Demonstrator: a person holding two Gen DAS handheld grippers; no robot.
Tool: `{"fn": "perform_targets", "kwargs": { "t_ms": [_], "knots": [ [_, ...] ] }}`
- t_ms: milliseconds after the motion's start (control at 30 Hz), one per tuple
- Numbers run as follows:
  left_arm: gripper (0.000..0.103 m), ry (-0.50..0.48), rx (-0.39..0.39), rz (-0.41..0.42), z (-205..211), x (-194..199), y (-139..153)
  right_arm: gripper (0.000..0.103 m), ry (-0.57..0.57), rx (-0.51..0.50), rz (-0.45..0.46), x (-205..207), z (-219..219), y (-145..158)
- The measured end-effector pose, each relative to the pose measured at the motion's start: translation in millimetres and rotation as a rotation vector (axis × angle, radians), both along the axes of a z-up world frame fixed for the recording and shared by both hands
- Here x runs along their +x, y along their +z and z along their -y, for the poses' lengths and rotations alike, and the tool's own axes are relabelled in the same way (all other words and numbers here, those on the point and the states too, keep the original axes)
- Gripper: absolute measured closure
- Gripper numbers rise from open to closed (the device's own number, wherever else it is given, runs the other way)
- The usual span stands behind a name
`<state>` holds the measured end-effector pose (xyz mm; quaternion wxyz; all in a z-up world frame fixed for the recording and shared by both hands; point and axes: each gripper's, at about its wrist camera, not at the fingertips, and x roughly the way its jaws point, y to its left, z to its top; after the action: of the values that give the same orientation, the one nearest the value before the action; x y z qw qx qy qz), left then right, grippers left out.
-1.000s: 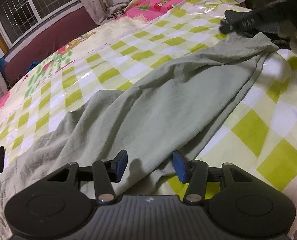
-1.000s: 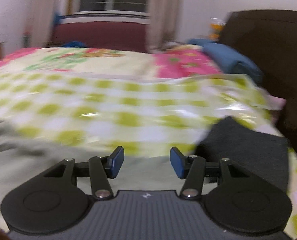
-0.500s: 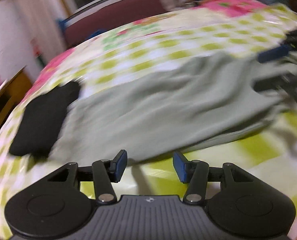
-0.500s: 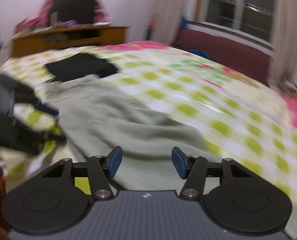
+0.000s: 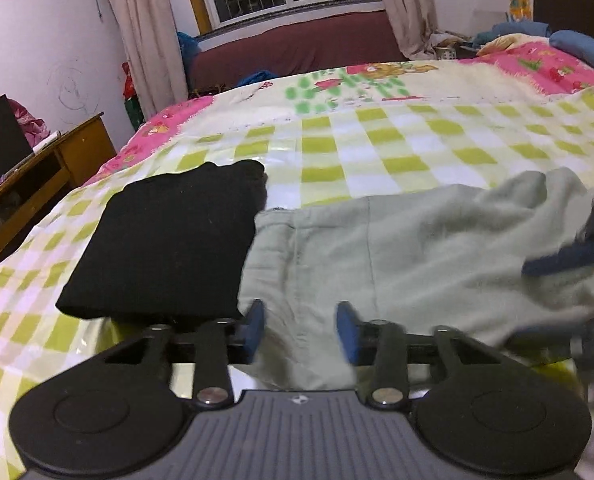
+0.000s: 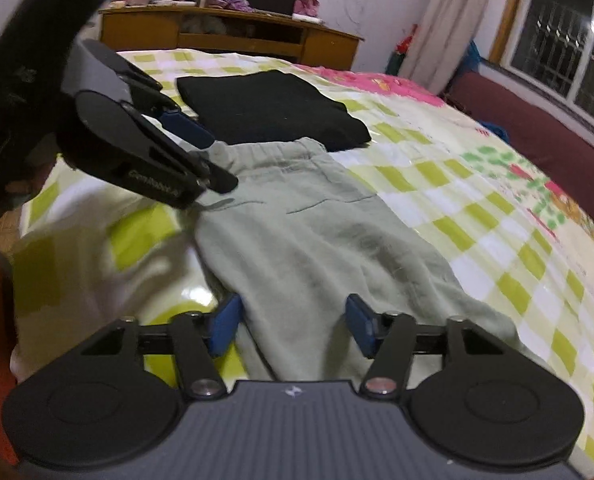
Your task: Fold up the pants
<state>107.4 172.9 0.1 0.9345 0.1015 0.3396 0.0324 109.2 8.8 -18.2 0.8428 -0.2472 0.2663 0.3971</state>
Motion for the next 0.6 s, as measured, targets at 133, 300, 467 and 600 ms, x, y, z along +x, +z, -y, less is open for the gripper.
{"fn": "perform_targets", "kwargs": {
  "t_ms": [133, 300, 467, 600],
  "knots": [
    [0.065, 0.002, -0.011, -0.012, -16, -2, 0, 0.087, -0.033, -0.003, -0.048, 10, -5, 4],
    [0.048, 0.013, -0.075, -0.030, -31, -13, -5, 0.065, 0.043, -0.027, -0.006, -7, -14, 4],
    [0.020, -0.042, -0.118, 0.000, -25, -27, -4, 0.046, 0.146, -0.045, 0.028, -22, -34, -5],
    [0.039, -0.019, -0.046, 0.006, -18, -14, -8, 0.047, 0.144, -0.062, 0.067, -21, -49, -13]
  ]
}}
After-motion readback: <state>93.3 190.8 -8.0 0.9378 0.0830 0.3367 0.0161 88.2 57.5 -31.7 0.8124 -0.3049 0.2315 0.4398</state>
